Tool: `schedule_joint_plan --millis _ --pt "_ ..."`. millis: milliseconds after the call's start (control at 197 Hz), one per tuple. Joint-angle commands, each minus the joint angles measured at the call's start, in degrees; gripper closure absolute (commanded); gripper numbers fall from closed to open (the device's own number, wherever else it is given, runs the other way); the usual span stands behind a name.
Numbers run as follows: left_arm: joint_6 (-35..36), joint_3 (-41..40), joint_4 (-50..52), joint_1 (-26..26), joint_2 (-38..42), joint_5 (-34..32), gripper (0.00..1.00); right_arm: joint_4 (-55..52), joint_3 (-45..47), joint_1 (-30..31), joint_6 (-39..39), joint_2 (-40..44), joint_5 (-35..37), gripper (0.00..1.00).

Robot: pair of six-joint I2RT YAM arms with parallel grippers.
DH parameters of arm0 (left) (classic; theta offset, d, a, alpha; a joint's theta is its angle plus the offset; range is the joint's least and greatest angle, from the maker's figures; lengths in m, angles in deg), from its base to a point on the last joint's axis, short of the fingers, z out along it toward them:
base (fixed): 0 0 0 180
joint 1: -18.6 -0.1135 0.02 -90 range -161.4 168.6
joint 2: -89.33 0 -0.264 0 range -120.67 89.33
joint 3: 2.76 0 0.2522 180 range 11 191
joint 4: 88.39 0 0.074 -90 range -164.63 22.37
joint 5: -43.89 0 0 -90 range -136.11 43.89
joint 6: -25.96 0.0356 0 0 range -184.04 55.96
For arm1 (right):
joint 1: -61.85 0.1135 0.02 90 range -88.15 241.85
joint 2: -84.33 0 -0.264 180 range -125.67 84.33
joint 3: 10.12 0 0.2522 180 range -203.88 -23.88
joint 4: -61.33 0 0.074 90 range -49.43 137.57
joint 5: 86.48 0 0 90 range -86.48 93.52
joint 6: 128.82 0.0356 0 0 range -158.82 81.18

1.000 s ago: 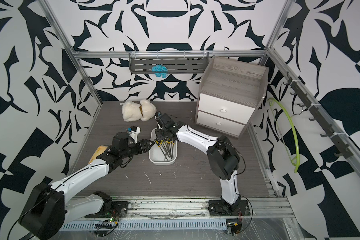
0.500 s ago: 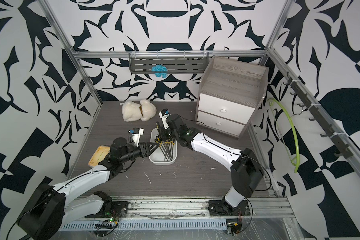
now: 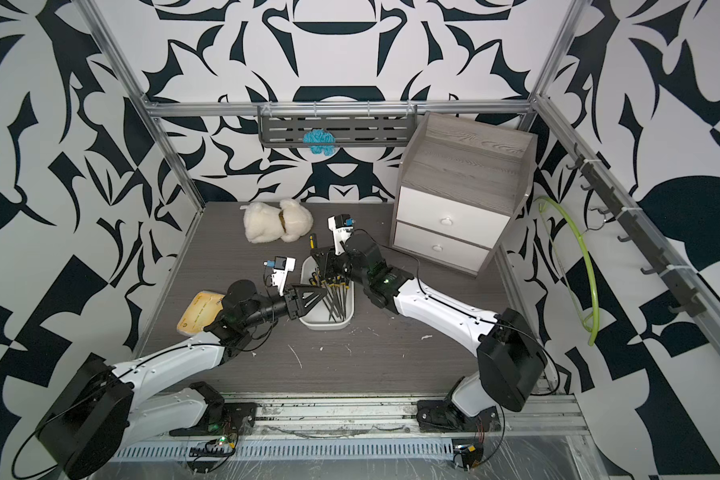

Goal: Take the file tool out of the storage box
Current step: Pick up the file tool from the storage box.

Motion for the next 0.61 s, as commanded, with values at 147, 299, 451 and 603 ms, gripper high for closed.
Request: schedule_joint_plan --millis 147,299,451,603 --pt "0.9 0.11 1.8 0.15 2.51 -0.78 0.75 7.04 0.78 0.26 1.11 1.62 1.51 0.97" --pt "0.86 0.37 2.03 0.11 2.43 -0.6 0.9 7.21 1.74 0.27 0.7 1.77 2.04 0.98" --pt "1.08 0.34 3.1 0.17 2.91 -1.27 0.99 7.59 2.85 0.27 0.6 2.24 2.34 0.96" --pt "1.81 0.99 6.0 0.18 3.64 -1.84 1.0 7.2 3.47 0.27 0.74 1.93 2.02 0.8"
